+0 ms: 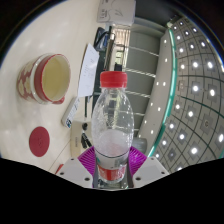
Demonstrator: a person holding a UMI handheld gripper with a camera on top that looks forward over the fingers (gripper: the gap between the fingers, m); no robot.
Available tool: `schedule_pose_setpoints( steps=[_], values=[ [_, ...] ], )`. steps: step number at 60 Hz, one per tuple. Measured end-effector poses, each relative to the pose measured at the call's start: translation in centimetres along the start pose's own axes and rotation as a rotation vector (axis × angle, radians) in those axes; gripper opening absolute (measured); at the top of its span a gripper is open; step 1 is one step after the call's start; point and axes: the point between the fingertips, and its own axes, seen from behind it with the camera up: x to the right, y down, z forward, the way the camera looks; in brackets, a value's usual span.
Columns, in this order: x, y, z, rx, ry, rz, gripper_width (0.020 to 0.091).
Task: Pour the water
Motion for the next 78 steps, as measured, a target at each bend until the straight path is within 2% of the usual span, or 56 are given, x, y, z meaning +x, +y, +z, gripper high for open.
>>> schedule_pose_setpoints(
  steps=[14, 20, 27, 33, 41, 54, 66, 78],
  values=[
    [-0.5, -2.2, 0.4, 0.038, 0.054, -0.320, 0.0397],
    [-1.0, -1.6, 0.6, 0.016, 0.029, -0.318, 0.0396],
    [-0.5, -1.9, 0.1, 0.034, 0.020, -0.262, 0.0396],
    [-0.6, -2.1, -0.6, 0.043, -0.040, -0.058, 0.0396],
    [-0.2, -1.6, -1.6, 0.007, -0.115, 0.323, 0.0397],
    [0.6, -2.6, -2.4, 0.052, -0.263, 0.988, 0.0399],
    [-4.4, -2.5, -1.7, 0.024, -0.428, 1.398, 0.0399],
    [-9.9, -2.5, -0.1, -0.017, -0.498, 1.531, 0.0398]
  ],
)
